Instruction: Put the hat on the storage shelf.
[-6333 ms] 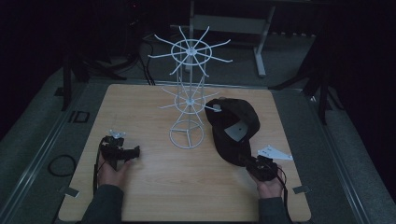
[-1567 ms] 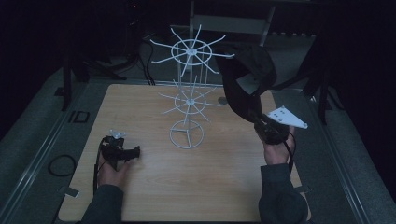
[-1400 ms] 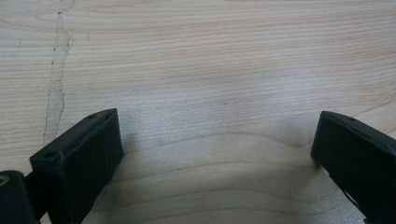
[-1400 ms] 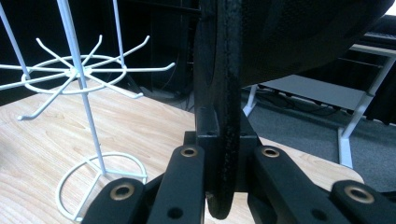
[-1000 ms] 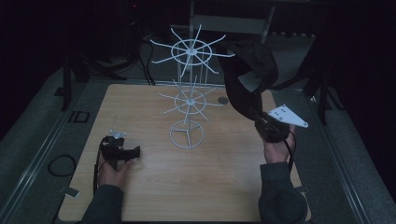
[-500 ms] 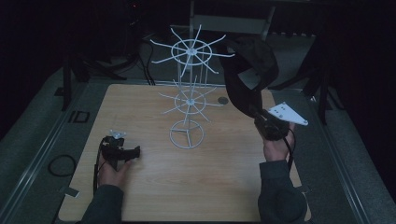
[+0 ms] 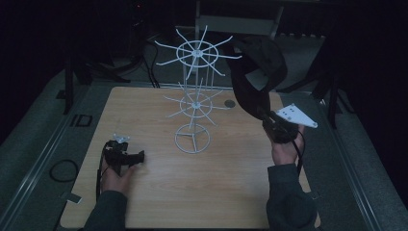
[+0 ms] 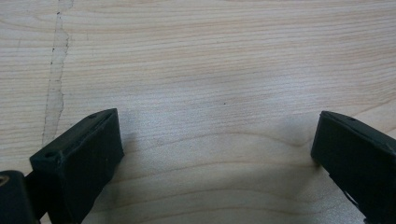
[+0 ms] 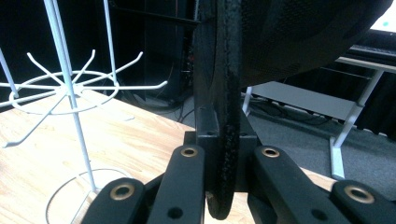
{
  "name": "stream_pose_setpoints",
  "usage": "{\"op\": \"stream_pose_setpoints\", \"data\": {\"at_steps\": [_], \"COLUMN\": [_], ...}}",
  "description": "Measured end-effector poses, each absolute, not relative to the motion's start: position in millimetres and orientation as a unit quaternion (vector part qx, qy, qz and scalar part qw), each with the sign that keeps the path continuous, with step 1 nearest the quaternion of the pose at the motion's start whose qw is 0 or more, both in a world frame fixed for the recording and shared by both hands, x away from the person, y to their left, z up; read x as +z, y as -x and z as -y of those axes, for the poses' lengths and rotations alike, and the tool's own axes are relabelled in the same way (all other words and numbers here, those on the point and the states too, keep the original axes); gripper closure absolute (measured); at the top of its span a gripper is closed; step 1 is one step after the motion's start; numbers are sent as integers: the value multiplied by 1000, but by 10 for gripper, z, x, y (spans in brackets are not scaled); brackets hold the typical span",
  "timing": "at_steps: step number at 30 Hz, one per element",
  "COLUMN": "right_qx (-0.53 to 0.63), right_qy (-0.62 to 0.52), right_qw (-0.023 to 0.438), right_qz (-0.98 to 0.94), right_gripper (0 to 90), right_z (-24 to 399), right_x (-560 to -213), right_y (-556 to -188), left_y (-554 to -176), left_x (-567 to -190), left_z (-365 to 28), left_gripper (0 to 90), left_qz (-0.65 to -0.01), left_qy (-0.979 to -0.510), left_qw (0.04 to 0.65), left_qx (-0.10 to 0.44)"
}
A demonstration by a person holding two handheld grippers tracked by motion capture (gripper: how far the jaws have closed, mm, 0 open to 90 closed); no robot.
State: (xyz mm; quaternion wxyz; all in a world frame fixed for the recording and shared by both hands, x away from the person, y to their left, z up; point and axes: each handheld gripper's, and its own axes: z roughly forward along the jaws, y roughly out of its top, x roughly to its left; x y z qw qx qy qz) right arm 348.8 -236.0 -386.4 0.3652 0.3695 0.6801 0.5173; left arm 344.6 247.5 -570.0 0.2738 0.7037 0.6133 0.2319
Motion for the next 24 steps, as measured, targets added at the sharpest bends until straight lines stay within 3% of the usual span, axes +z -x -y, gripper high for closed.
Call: {"op": "stream_pose_setpoints", "data": {"at_steps": [24], "right_qx": [524], "right_qy": [-375], "right_qw": [375], "right_qz": [-666], "right_gripper": [866], "right_z": [2367], "right_x": [-3822], "right_y": [-3480], "left_y": [-3446], "left_x": [-5700], "left_z": [-2474], "left_gripper": [22], "left_qz": [-613], "left_qy": [-704], "left_qw": [274], "left_qx": [232]}}
